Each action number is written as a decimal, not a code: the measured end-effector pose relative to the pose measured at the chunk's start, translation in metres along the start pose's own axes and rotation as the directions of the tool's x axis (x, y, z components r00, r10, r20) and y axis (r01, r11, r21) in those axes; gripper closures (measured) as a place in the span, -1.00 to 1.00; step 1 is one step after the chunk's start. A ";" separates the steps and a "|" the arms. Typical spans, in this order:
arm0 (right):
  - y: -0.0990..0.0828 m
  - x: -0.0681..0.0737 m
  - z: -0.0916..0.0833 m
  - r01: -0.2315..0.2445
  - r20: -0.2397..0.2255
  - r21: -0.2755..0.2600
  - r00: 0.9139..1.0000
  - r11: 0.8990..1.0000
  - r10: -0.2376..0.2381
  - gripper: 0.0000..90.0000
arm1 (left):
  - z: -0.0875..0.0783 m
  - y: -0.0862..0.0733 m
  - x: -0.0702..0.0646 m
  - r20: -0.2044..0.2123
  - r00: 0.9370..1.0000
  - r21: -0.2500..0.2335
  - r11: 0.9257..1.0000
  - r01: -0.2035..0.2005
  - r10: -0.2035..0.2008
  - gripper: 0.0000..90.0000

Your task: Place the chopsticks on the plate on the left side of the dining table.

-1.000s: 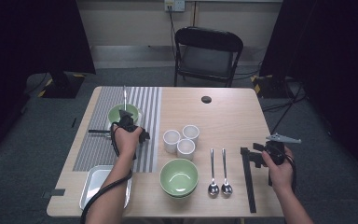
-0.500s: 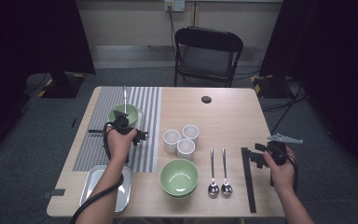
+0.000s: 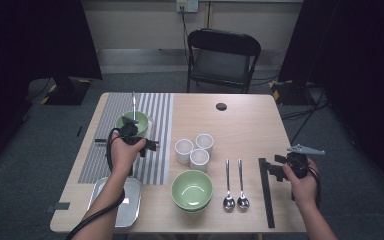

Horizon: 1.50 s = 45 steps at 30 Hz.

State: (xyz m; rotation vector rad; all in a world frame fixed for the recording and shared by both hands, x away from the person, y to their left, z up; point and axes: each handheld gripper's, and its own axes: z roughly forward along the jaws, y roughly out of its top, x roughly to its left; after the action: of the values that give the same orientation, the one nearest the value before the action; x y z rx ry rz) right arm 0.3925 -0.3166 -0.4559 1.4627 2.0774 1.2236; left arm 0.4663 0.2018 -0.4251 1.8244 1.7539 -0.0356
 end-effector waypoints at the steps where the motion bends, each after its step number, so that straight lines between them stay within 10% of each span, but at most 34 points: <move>1: 0.000 0.000 0.000 0.000 0.003 0.000 1.000 1.000 0.000 -0.41 | -0.001 0.000 -0.001 -0.007 1.000 0.000 1.000 -0.011 0.011 0.00; 15: 0.000 0.002 0.006 0.053 0.001 0.047 0.999 0.997 -0.053 -0.41 | -0.012 -0.007 -0.007 -0.027 0.992 0.019 0.993 -0.121 0.121 -0.32; 45: 0.003 0.005 0.011 0.079 -0.009 0.049 0.997 0.996 -0.079 -0.42 | -0.013 -0.010 -0.029 0.010 0.985 0.012 0.985 -0.173 0.173 -0.30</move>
State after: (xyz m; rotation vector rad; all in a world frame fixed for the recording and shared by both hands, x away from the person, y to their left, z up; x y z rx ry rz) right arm 0.3992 -0.3069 -0.4590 1.3842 2.1631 1.1575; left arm 0.4485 0.1807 -0.4063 1.9758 1.5862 0.0150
